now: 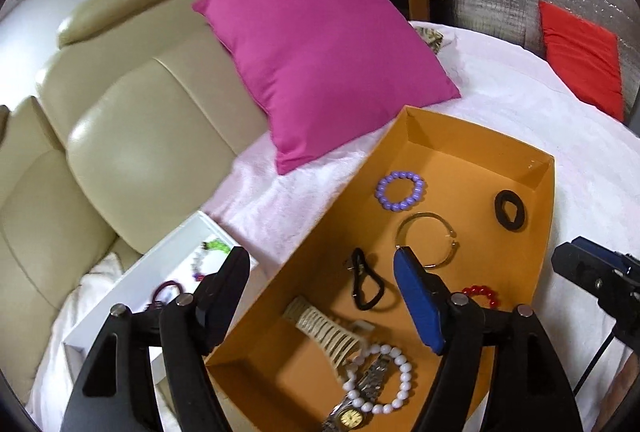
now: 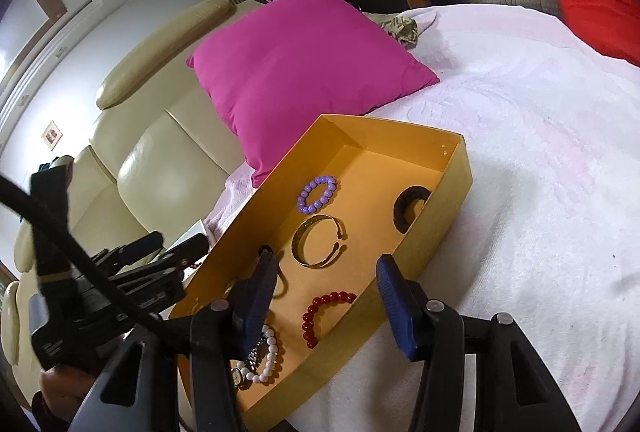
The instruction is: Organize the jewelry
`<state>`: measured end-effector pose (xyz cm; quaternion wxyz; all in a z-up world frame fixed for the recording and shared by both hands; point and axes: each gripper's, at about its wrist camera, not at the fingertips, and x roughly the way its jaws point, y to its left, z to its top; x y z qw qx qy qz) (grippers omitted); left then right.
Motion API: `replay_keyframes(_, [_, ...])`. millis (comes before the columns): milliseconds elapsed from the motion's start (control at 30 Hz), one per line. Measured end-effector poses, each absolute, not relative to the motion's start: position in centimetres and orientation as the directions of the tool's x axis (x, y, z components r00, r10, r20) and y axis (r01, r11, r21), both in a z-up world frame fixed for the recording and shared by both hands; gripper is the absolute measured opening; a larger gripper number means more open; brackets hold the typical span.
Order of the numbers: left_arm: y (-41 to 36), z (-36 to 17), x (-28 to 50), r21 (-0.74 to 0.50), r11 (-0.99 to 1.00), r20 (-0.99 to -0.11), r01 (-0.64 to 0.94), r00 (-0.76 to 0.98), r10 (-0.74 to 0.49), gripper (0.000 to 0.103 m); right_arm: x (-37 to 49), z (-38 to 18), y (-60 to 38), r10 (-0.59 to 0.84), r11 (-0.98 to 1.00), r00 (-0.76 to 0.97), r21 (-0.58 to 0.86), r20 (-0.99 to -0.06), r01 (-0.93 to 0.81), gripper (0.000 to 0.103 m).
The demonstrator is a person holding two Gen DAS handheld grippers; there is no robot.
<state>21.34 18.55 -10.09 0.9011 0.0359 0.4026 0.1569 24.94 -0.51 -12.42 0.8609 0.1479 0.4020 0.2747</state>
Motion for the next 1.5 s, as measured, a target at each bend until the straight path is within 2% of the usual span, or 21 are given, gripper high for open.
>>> replay_keyframes(200, [17.4,-8.5,19.0,0.279,0.912,-0.635,-0.300,0.655,0.410,0.083,24.2,-12.0,-0.7,0.585,0.811,0.534,0.453,-0.610,-0.371,0.055])
replay_keyframes(500, [17.0,-5.7,16.7,0.253,0.910,-0.591,-0.329,0.692,0.415,0.084,21.7,-10.3,-1.4,0.585,0.811,0.563,0.414,-0.583,-0.414,0.055])
replay_keyframes(1500, [15.3,-2.6,11.3,0.255,0.891,-0.549,-0.376,0.702,0.454,0.084,14.8,-6.3,-3.0,0.615,0.788,0.620,0.349,-0.487,-0.508,0.055])
